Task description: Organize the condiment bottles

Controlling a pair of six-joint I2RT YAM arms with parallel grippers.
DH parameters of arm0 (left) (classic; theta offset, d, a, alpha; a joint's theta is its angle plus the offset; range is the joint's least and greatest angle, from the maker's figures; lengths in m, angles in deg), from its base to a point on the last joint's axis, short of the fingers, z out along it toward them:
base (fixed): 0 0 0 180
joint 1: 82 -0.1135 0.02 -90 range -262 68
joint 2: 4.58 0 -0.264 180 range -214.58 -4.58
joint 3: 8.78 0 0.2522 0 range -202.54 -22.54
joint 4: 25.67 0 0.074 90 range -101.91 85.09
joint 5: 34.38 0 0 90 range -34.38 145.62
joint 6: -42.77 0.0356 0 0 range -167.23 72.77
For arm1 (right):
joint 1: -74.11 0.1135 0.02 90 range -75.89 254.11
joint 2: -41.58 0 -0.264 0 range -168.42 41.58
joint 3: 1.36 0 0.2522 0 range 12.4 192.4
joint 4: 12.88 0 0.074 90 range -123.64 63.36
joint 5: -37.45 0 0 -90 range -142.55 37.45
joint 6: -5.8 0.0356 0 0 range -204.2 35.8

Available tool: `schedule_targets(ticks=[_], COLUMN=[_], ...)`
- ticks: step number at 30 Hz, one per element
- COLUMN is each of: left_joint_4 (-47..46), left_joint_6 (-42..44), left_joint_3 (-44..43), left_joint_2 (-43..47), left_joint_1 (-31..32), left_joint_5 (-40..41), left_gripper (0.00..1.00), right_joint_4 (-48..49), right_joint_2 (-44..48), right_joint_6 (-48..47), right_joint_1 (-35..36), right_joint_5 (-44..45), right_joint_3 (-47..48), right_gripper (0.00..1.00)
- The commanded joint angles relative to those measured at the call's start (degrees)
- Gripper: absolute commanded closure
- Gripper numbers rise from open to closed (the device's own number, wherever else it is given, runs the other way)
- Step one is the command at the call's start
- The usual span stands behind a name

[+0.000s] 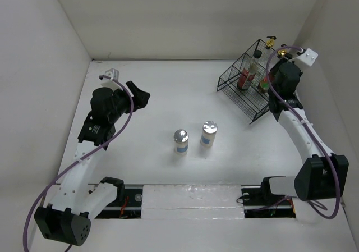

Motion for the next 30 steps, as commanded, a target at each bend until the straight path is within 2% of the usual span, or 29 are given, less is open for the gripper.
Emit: schedule_targets(ticks=[1, 7, 12, 23, 30], left_joint_4=[-2.32, -2.32, -2.32, -1.26, -1.26], left_joint_6=[0.37, 0.37, 0.37, 0.37, 0.37], left_joint_3=[-1.1, -1.1, -1.1, -1.1, -1.63], left_joint_2=[0.3, 0.3, 0.3, -0.31, -0.31], left_joint_1=[0.32, 0.32, 0.32, 0.32, 0.32], left_joint_5=[-0.95, -0.95, -0.95, 0.72, 1.24], left_gripper=[0.33, 0.33, 0.33, 0.33, 0.33], right_joint_4=[11.13, 12.44, 12.44, 6.83, 3.57], right_joint_2=[-0.37, -2.05, -4.86, -9.17, -11.02], right_joint_6=[-0.2, -1.52, -2.84, 0.58, 2.95], right_joint_1=[0.33, 2.71, 4.82, 5.96, 4.91], right_joint_5=[0.97, 2.91, 3.43, 4.58, 3.44], right_joint_3=[0.79, -0.96, -0.96, -0.44, 0.71], right_gripper=[0.78, 0.77, 0.72, 0.66, 0.53])
